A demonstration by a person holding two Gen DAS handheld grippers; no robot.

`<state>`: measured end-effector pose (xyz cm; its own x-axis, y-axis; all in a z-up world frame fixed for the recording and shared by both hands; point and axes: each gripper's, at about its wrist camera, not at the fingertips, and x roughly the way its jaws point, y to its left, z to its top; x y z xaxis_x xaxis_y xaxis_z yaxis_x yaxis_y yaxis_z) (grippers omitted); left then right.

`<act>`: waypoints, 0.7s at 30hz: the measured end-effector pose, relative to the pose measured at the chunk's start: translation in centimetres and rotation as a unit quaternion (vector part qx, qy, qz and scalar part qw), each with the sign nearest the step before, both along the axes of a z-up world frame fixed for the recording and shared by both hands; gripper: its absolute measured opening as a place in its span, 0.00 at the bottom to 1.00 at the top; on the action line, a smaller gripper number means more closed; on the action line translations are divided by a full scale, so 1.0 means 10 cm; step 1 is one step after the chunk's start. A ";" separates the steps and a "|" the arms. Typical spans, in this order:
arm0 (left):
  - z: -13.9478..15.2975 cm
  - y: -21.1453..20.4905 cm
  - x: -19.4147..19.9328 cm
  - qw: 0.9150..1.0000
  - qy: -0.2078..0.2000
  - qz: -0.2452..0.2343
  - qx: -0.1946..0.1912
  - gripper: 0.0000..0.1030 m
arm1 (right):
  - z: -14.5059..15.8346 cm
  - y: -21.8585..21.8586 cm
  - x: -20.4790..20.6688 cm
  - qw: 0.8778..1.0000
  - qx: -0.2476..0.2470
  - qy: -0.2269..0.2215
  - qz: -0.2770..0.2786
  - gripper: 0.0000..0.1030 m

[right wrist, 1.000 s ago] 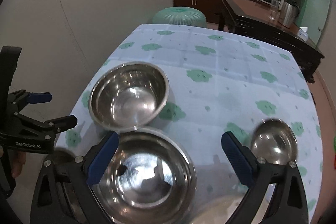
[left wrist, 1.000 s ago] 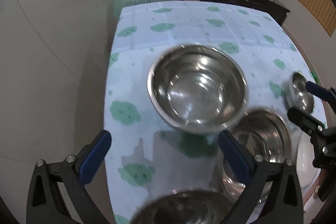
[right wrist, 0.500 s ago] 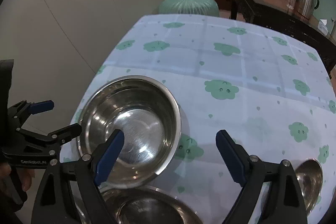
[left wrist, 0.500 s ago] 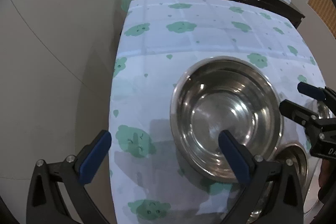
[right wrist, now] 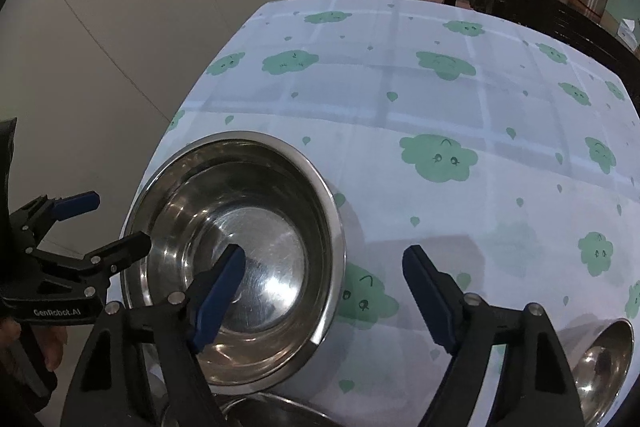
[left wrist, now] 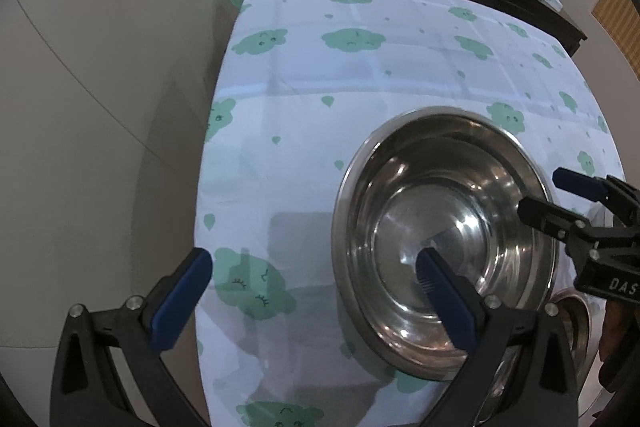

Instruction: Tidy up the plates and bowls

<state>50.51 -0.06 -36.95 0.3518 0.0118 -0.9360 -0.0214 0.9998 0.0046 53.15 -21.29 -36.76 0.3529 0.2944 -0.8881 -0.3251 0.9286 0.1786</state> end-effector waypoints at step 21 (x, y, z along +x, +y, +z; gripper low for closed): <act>-0.27 -0.17 0.11 0.998 0.044 -0.023 -0.024 0.22 | -0.28 0.05 0.11 0.999 -0.007 0.043 0.020 0.24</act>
<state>51.59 -1.72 -39.66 0.2671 -0.0479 -0.9625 0.0233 0.9988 -0.0432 54.23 -20.81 -39.60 0.2645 0.2931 -0.9188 -0.3455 0.9183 0.1935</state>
